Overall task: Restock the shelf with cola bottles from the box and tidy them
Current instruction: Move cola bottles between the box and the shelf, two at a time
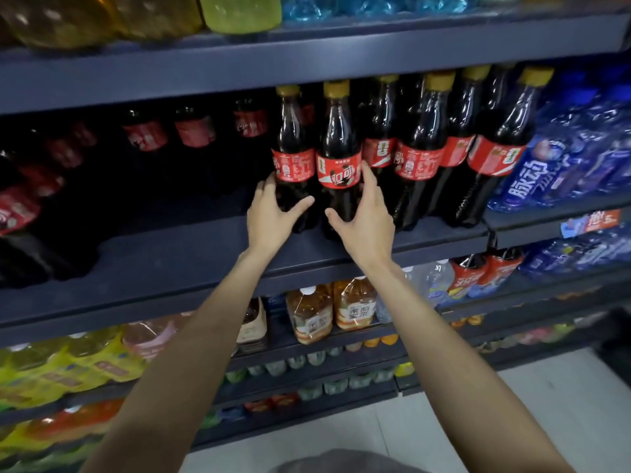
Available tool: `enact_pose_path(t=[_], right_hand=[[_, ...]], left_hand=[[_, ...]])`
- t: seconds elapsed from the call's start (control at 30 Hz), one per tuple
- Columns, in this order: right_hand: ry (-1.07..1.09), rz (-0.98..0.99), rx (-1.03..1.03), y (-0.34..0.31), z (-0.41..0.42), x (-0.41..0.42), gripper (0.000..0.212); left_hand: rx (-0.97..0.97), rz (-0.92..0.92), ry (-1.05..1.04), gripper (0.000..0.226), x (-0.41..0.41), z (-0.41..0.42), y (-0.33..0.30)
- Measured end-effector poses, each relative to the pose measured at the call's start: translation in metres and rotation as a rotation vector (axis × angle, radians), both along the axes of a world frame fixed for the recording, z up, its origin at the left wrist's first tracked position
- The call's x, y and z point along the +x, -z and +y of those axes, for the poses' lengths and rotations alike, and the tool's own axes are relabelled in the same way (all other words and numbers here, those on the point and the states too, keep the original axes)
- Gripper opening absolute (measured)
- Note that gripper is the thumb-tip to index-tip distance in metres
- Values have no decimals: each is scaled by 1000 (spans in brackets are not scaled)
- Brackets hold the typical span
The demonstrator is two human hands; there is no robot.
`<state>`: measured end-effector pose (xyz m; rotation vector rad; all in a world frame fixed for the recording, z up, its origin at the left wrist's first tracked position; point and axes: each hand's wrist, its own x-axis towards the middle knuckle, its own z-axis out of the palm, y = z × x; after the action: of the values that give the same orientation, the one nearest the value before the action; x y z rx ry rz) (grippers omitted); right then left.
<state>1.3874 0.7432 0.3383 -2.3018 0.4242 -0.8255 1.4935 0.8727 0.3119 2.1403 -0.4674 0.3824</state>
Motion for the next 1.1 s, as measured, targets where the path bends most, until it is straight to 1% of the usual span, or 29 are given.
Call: enact_pose_path(t=[0.1,0.2,0.33,0.4,0.53,0.6,0.7,0.77,0.87,0.97,1.03,1.1], right_hand=[[35,-15,41,3,6,9,83],[47,-59,78,3,13,20,81],[66,-25,69,-5,22,42,78],[74,-1,44,-8,24,52,77],[119,82,64,-13,27,69,78],[139,124,21,-14,27,75,80],[181,219,-100,-12,26,75,85],[185,271,-157,-10,23,69,84],[123,292,-164,-10,23,54,77],[60,285,-250,-13,21,30,62],[-27,237,-296,-15,14,11,51],[-151,190,-319,-13,1,-15,43]], left_hand=[[-24,-12,-18,73,13,-7,-8],[-65,17,-24,74,28,-16,-14],[-49,71,-34,76,48,-25,-23],[-73,87,-39,75,53,-26,-24],[-120,161,-31,75,54,-26,-25],[-121,183,-19,75,53,-28,-29],[-75,215,-14,75,48,-29,-33],[-61,241,-21,75,43,-29,-35],[-51,310,-10,81,31,-22,-37],[-35,358,9,83,9,-11,-41],[-29,383,17,76,-15,-5,-47],[-48,394,54,63,-48,-3,-53]])
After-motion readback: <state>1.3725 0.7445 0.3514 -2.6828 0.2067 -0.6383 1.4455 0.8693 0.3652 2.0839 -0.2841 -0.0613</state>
